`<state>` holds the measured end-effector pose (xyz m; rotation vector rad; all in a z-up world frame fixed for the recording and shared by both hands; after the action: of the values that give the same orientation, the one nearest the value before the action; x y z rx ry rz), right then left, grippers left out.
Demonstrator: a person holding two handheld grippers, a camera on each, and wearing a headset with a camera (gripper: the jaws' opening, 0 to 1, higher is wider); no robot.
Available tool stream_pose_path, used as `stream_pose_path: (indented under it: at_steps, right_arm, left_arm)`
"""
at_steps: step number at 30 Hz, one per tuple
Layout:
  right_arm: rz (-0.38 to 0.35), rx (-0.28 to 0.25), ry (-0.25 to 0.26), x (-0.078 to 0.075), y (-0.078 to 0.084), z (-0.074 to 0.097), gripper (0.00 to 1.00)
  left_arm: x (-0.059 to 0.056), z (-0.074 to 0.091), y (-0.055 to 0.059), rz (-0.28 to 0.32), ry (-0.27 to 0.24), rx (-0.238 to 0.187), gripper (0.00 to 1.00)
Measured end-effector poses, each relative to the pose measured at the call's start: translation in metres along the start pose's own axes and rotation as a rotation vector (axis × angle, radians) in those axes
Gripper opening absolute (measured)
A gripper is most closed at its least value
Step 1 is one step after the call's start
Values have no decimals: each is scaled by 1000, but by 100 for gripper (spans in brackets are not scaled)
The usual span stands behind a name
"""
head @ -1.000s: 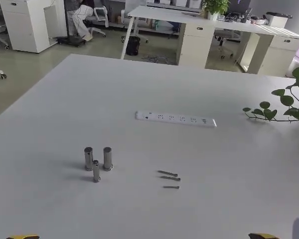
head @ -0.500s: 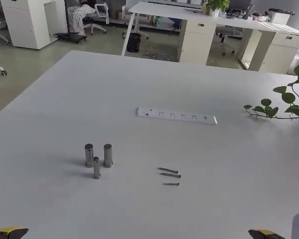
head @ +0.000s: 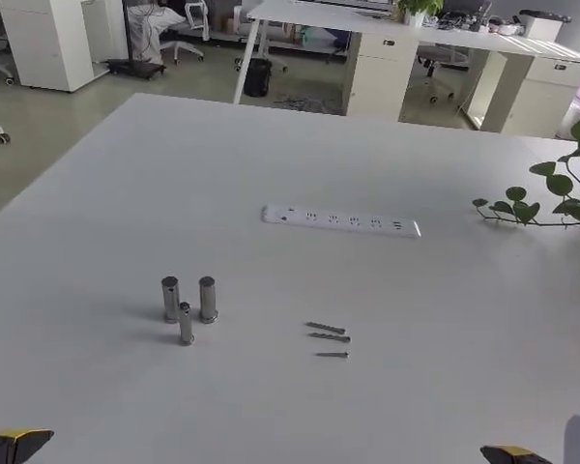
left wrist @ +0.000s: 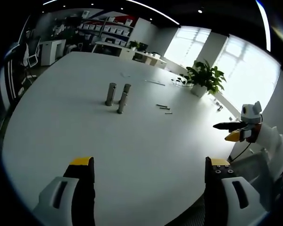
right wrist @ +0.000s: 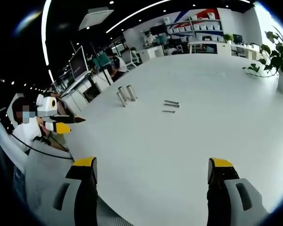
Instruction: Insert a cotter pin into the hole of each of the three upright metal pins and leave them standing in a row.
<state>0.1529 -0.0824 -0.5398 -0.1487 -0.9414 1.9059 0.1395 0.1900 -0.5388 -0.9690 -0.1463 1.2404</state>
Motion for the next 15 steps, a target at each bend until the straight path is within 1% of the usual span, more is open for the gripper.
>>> stream_pose_path:
  at_steps: [3,4,5,6,7,8,10,11,12,13,15]
  right_arm:
    - [-9,0,2,-1,1,1,96]
    - [-14,9,1,-2,2,1,96]
    - [-11,15,-1,-2,3,0,96]
    - [-10,16,0,-2,4,1,96]
    - [-10,16,3,-2,4,1,96]
    - [-12,14,3,-2,4,1,96]
    - [-17,11,2,-2,3,2,96]
    - [-17,11,3,-2,3,2,96]
    - [-17,12,5,-2,4,2,96]
    - [-18,13,7,-3,4,2,96]
    - [-22,12,9,-3,4,2,96]
  left_arm:
    - [3,-4,-6,-19,0,-13,98]
    - [5,-6,-8,-26,2,-14,98]
    - [7,-8,-12,-76,-1,-16,98]
    - [9,-9,-14,-112,-7,-13,98]
    - [8,-11,-17,-123,-1,-9,98]
    - [8,-12,-21,-120,4,-17,98]
    - [9,-14,-36,-127,13,-65,96]
    - [10,-15,-43,-128,12,-90,95]
    - [11,-16,-53,-131,7,-120,94]
    - [12,-17,-58,-133,6,-136,92]
    - [13,-20,-67,-138,11,-151,89]
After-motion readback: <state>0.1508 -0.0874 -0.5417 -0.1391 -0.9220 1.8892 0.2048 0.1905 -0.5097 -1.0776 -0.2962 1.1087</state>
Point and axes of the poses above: the centre of the closed fingertips' face, and the gripper's own axes: z roughly backward along the fingers, x roughly to its left, y roughly out of its underside, the point moved 1 cm from there along z, roughly backward along the fingers, and after that the axes turned 5 degrees about x, right-handed, at the moved point
